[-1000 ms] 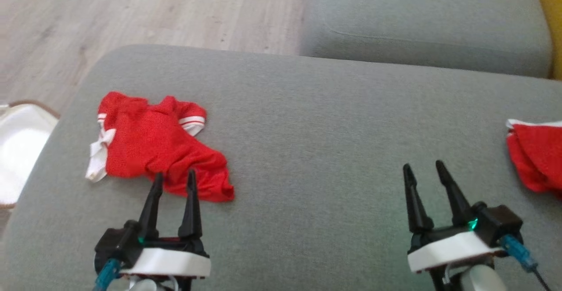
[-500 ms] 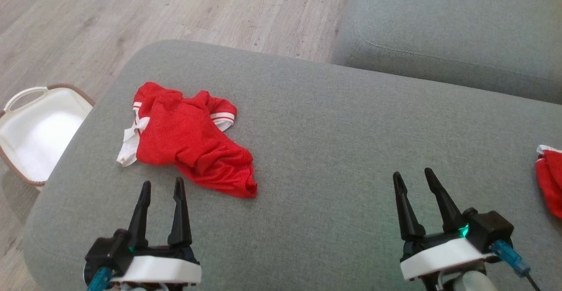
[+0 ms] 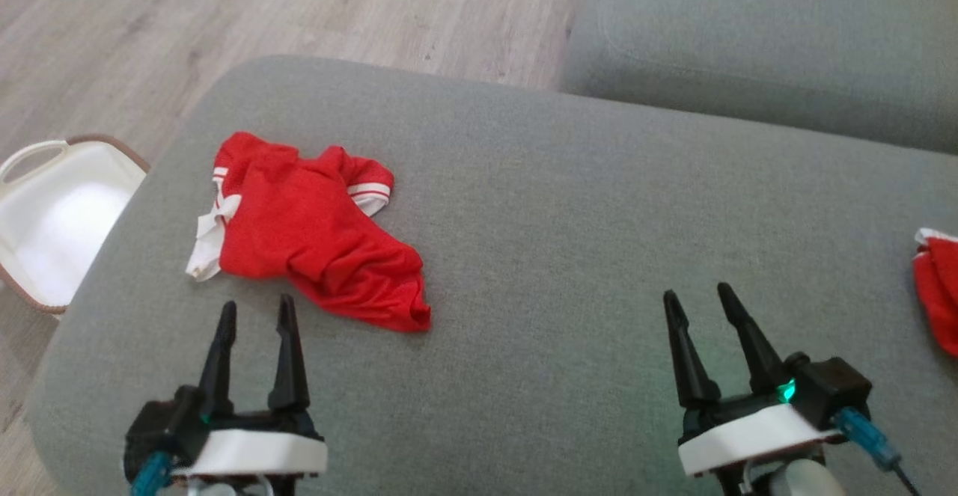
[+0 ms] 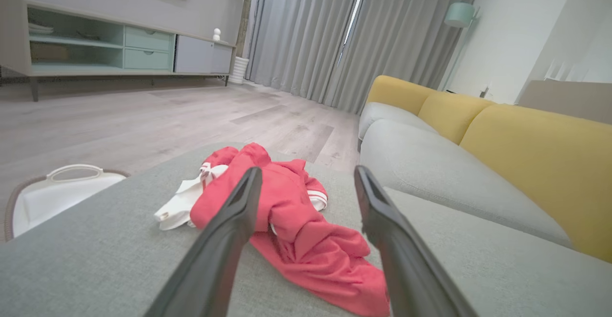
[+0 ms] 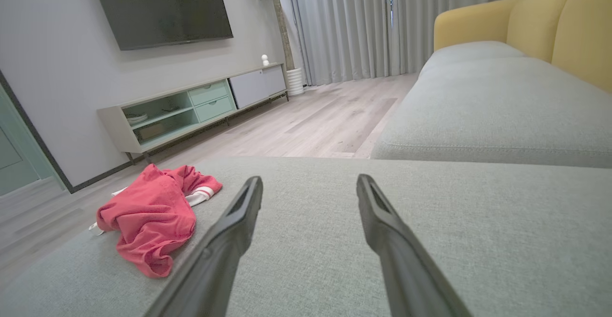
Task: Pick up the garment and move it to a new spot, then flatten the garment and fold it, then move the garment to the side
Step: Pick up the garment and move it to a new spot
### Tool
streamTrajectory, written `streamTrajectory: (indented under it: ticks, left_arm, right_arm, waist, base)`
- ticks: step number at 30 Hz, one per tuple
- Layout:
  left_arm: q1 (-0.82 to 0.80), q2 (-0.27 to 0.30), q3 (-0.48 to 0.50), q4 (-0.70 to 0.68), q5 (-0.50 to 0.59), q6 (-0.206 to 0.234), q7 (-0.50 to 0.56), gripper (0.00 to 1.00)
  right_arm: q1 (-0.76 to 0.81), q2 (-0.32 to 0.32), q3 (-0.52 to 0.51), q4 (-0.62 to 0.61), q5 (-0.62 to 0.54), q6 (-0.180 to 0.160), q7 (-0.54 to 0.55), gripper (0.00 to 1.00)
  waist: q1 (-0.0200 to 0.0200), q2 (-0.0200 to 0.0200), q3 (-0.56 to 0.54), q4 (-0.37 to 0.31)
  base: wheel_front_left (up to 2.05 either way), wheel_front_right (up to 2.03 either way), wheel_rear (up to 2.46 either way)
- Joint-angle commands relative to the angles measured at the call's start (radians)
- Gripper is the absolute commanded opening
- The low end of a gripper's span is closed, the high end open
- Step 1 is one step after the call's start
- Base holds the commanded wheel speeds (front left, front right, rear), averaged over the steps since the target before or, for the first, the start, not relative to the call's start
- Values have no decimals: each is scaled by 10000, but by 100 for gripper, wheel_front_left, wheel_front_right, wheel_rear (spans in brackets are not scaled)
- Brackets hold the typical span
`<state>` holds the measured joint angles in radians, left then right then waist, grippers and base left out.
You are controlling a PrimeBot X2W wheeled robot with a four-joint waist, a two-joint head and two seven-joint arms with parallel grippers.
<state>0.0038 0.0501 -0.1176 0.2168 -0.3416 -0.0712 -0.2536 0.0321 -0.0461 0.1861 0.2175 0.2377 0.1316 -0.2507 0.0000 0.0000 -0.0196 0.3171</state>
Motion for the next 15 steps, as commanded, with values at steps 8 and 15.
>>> streamTrajectory:
  ticks: [8, 15]
  left_arm:
    - [-2525, 978, 1287, 509, 677, -222, -37, 100]
    - [-4505, 2140, 1280, 2188, 731, -351, 1468, 100]
  right_arm:
    - [-812, -41, -380, -800, -422, -9, -111, 100]
    - [-1168, -41, -765, -1150, -740, -9, -111, 100]
  waist:
    - [0, 0, 1172, -544]
    - [0, 0, 1977, -873]
  base:
    - [0, 0, 0]
    - [0, 0, 0]
